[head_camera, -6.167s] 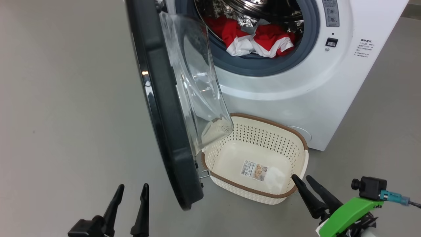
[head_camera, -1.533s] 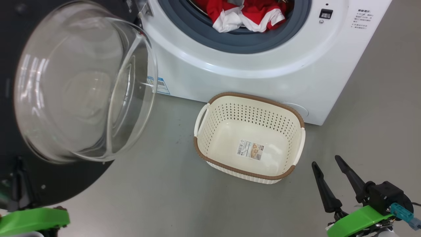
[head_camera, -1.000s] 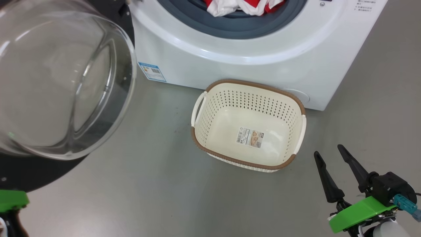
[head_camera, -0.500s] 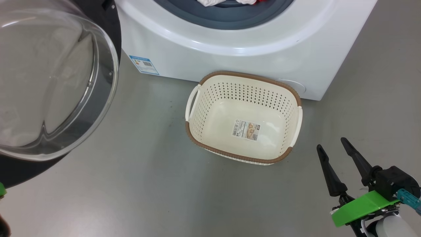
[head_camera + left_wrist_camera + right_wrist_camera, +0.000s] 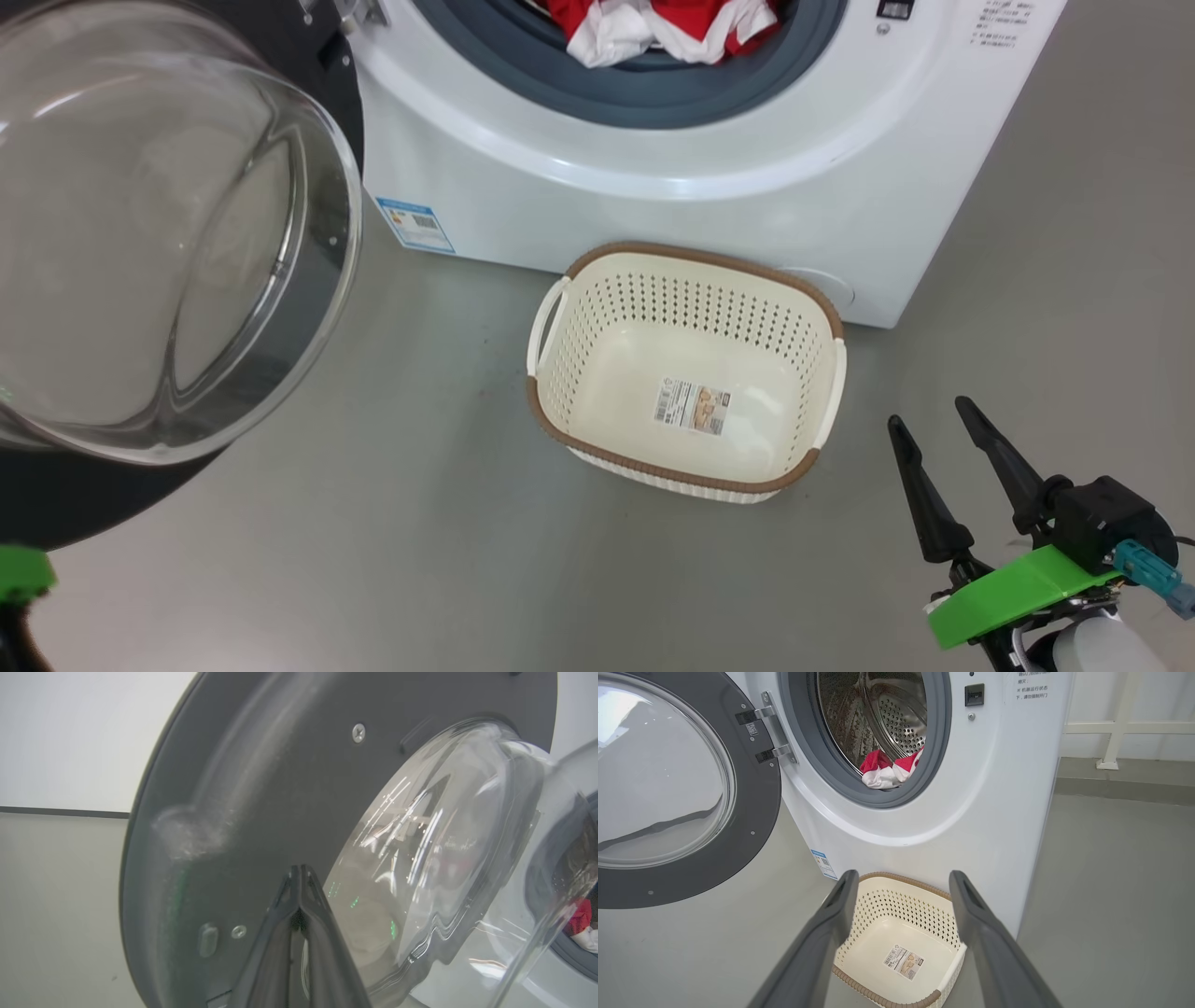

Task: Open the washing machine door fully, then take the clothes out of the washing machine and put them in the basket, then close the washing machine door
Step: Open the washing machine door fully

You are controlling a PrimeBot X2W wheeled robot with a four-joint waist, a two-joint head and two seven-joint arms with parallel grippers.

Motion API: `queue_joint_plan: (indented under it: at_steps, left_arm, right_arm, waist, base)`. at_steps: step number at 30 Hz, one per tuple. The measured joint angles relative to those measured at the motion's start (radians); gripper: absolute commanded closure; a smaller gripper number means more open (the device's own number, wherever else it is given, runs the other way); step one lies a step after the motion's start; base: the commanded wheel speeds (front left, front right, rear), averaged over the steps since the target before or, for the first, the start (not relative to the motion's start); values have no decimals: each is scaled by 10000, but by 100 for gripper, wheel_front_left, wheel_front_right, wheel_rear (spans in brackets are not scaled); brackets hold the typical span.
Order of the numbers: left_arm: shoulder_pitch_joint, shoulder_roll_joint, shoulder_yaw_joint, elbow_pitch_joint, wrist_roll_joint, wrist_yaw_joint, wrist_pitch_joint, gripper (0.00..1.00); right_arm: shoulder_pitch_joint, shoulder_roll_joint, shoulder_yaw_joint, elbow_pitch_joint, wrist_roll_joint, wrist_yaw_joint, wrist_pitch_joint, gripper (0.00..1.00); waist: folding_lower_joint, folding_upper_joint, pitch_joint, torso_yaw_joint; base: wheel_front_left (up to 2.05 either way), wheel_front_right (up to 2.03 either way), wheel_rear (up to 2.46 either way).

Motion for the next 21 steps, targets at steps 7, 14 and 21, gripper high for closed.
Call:
queue_joint_plan:
  at_steps: [7,14,21]
  left_arm:
    - [1275,-324,-871,-807,-75,2,0,100]
    - [2451,-397,-2230,-1551,-132,2,2,100]
    - [3094,-384,-3078,-2008,-667,2,2,100]
  right_arm:
    - [234,150,-36,31,77,0,0,0]
    - [627,276,-173,56,176,0,0,0]
    - [876,403,-430,35,174,0,0,0]
  waist:
    - [-1,0,-486,-8]
    - [0,0,-955,-34]
    - [-1,0,-1227,-282]
  base:
    - [0,0,0]
    - [0,0,0]
    - [0,0,0]
